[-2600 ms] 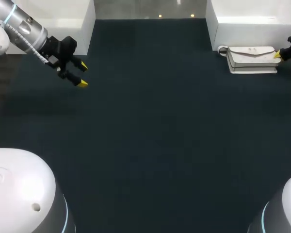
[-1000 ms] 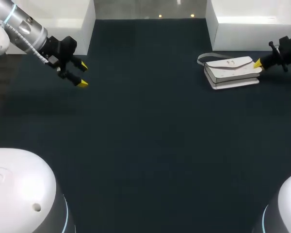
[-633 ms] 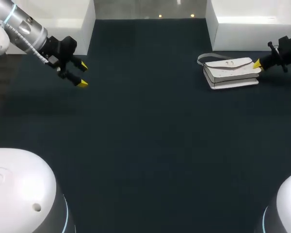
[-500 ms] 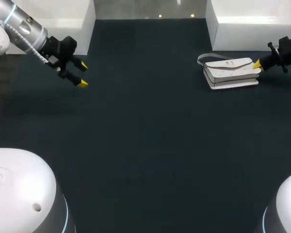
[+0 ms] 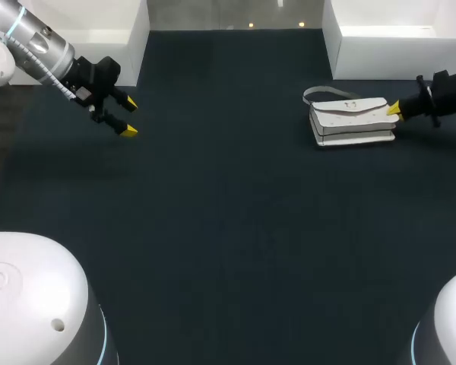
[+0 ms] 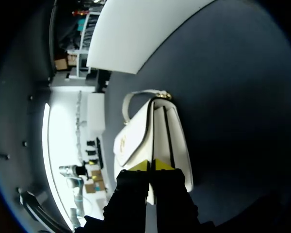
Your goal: Pick up the bag, open it, inspect its contents, close it, and place it on the opposite side
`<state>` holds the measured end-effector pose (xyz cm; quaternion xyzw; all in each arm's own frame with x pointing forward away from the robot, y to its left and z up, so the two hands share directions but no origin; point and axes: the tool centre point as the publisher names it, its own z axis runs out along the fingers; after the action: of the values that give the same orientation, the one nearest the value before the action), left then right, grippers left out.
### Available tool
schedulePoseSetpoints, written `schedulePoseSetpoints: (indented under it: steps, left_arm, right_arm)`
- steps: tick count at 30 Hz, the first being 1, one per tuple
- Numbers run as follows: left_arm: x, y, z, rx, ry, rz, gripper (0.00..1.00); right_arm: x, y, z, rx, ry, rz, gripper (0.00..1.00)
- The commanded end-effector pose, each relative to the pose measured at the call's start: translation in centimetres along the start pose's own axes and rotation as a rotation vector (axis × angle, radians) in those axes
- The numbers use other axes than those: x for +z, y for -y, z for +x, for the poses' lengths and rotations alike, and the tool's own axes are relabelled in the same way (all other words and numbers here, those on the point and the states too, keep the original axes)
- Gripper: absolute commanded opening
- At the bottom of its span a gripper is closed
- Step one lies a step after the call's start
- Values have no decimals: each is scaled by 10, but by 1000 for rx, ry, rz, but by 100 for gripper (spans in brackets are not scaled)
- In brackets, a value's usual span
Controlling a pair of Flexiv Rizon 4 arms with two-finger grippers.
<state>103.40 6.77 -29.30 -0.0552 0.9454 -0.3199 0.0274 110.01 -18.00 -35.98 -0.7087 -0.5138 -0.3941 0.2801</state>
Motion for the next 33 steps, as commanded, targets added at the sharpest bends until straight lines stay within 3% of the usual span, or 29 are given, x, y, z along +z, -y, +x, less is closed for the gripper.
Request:
schedulePoseSetpoints:
  steps: [1, 7, 19, 33]
  left_arm:
    - [1, -1, 0, 1, 2, 2, 100]
    - [1, -1, 0, 1, 2, 2, 100]
    - [1, -1, 0, 1, 2, 2, 100]
    - [1, -1, 0, 1, 2, 2, 100]
  right_arm:
    - [12, 25, 0, -5, -24, -267, 0]
    - [30, 49, 13, -9, -10, -287, 0]
    - [43, 78, 32, 0, -38, -326, 0]
    - [67, 94, 37, 20, -60, -239, 0]
